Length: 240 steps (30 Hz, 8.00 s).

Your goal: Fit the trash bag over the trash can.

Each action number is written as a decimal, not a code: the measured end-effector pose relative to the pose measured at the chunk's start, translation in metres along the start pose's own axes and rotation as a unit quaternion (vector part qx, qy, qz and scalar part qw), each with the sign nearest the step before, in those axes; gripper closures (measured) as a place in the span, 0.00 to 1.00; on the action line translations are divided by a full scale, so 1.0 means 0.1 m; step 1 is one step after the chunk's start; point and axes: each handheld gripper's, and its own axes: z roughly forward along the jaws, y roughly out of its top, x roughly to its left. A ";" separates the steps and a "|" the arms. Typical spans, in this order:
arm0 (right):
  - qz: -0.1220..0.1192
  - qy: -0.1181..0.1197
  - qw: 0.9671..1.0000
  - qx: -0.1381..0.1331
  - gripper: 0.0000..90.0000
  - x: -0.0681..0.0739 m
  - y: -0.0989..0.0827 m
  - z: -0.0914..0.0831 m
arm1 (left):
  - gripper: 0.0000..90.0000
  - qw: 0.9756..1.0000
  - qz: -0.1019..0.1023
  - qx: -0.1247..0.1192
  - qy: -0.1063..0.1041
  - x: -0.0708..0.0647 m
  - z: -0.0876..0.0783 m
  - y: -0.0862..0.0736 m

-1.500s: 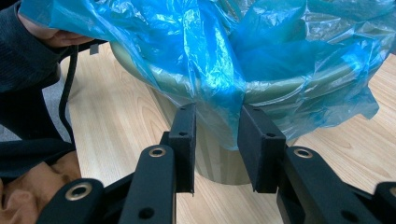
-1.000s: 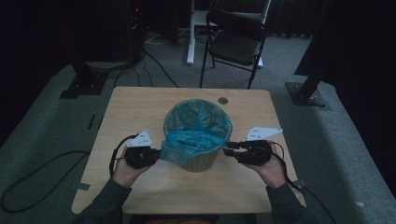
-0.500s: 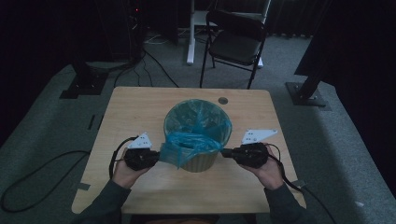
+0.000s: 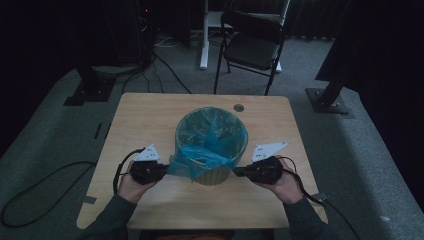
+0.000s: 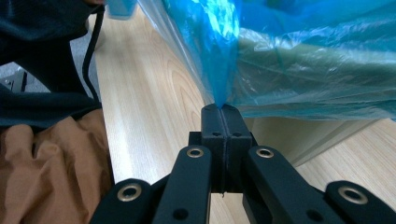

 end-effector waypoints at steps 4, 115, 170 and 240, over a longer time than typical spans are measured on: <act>-0.004 0.004 1.000 0.004 1.00 0.00 0.00 0.01 | 0.99 1.000 -0.010 0.007 0.007 0.06 0.01 -0.04; 0.023 -0.017 1.000 0.007 0.64 -0.22 -0.13 -0.08 | 0.67 0.998 0.040 -0.041 -0.034 0.17 -0.36 0.67; 0.021 -0.016 1.000 0.005 0.64 -0.23 -0.16 -0.11 | 0.67 0.981 0.178 0.062 -0.034 -0.21 0.27 2.02; 0.024 -0.017 1.000 0.006 0.63 -0.22 -0.18 -0.14 | 0.58 0.905 0.268 0.327 0.041 -0.36 1.53 1.84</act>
